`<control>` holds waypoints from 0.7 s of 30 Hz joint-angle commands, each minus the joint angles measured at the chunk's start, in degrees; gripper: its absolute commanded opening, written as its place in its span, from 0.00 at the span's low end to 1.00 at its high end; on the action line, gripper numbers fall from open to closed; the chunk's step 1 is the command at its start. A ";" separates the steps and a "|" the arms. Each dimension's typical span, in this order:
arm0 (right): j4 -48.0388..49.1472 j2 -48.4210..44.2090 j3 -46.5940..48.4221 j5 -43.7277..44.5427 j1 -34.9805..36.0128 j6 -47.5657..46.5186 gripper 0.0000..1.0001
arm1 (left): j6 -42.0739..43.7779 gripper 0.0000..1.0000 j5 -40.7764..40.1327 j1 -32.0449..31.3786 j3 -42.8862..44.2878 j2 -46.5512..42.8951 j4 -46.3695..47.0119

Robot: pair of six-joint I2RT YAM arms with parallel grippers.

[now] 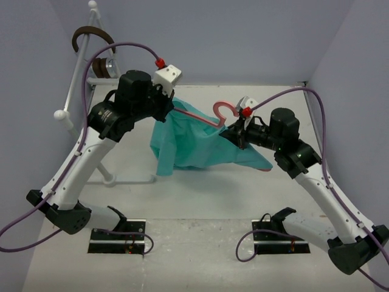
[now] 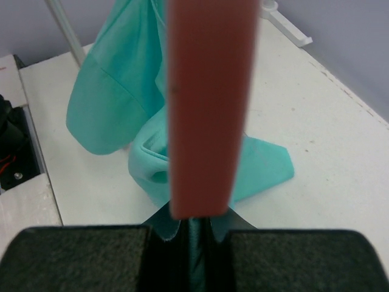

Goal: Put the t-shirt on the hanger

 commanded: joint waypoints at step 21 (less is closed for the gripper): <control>-13.06 3.60 9.82 8.64 -3.06 8.11 0.00 | 19.03 0.00 23.45 -0.06 -1.80 -1.97 9.73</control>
